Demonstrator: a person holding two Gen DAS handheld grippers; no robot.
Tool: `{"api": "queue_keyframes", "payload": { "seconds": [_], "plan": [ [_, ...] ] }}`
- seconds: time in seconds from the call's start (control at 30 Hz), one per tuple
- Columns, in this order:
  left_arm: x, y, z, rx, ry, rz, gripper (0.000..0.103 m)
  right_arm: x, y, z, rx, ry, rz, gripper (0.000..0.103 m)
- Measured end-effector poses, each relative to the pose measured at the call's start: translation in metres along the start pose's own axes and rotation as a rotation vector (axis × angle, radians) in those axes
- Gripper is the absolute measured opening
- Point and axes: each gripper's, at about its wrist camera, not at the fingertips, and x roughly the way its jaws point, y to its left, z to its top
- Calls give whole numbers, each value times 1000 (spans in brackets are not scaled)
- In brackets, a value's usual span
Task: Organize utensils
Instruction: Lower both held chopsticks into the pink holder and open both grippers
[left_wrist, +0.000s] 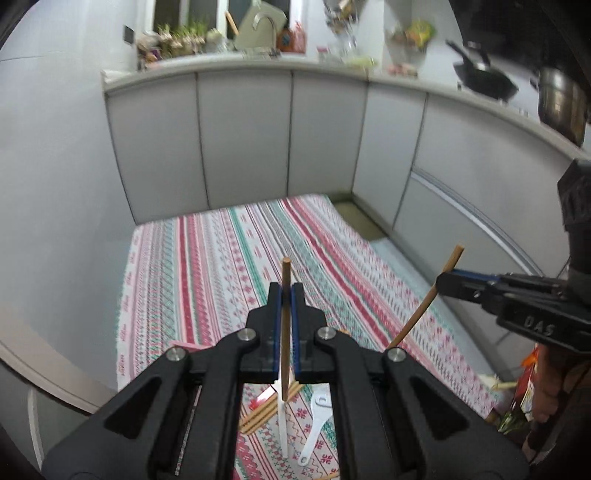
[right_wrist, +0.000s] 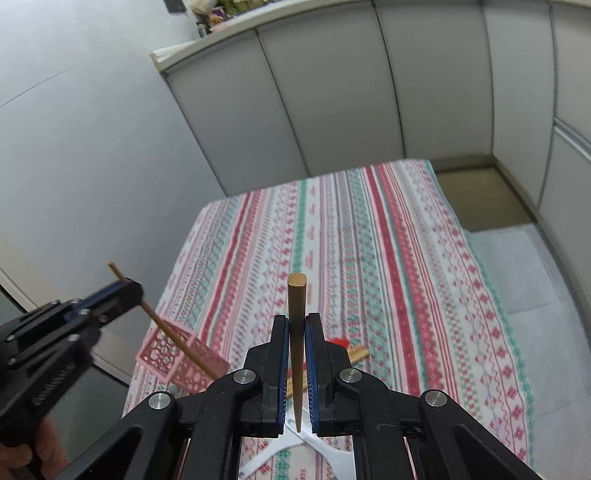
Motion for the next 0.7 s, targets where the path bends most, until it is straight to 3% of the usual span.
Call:
{"api": "queue_keyframes", "payload": {
  "seconds": [0.4, 0.57, 0.7],
  "plan": [
    [-50, 62, 17, -123, -161, 88, 5, -9, 61, 31, -65, -63, 76, 7],
    [-50, 74, 12, -126, -179, 146, 5, -10, 86, 45, -83, -89, 109, 7],
    [-41, 84, 7, -145, -160, 148, 5, -12, 106, 56, -102, -120, 131, 7]
  ]
}}
